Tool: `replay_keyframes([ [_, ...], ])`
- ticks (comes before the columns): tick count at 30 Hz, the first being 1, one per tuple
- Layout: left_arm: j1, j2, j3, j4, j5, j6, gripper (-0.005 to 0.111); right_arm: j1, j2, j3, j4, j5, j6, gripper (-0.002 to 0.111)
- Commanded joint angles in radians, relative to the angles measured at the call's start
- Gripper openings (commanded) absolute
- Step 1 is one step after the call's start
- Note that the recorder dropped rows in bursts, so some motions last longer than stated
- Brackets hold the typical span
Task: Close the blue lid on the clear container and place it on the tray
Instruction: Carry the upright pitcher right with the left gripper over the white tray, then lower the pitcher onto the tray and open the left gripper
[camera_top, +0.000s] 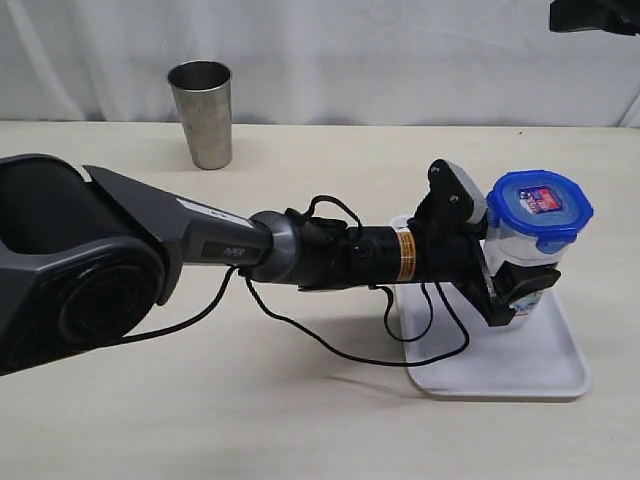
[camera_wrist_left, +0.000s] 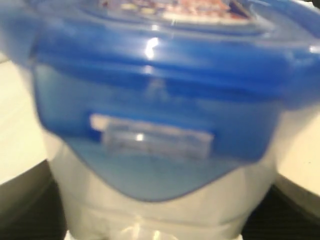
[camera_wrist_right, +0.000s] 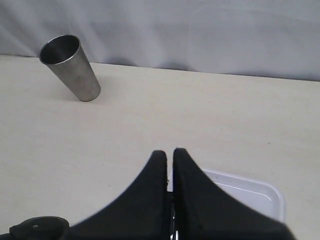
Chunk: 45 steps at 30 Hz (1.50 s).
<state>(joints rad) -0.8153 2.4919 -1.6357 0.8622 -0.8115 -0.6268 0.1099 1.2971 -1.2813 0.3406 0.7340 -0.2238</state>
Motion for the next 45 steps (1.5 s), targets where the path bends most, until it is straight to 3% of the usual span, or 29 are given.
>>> replay_keyframes([
  [1, 0.001, 0.011, -0.025, -0.037, 0.018, -0.008, 0.000, -0.005, -0.009, -0.008, 0.000, -0.003, 0.000, 0.005],
  [24, 0.001, 0.011, -0.025, -0.009, 0.074, -0.035, 0.000, -0.003, -0.009, -0.008, 0.010, 0.017, -0.053, 0.005],
  [27, 0.001, 0.011, -0.025, -0.009, 0.077, -0.035, 0.009, -0.003, -0.009, -0.008, 0.013, 0.047, -0.053, 0.005],
  [30, 0.001, 0.011, -0.025, -0.009, 0.099, -0.035, 0.028, -0.003, -0.009, -0.008, 0.013, 0.069, -0.053, 0.005],
  [34, 0.001, 0.011, -0.023, -0.004, 0.154, -0.035, 0.062, -0.003, -0.009, -0.008, 0.013, 0.086, -0.053, 0.005],
  [36, 0.001, 0.011, -0.023, 0.013, 0.159, -0.036, 0.071, -0.003, -0.009, -0.008, 0.013, 0.091, -0.053, 0.005],
  [45, 0.003, -0.007, -0.023, 0.212, 0.259, -0.083, 0.073, -0.003, -0.009, -0.008, 0.013, 0.110, -0.053, 0.005],
])
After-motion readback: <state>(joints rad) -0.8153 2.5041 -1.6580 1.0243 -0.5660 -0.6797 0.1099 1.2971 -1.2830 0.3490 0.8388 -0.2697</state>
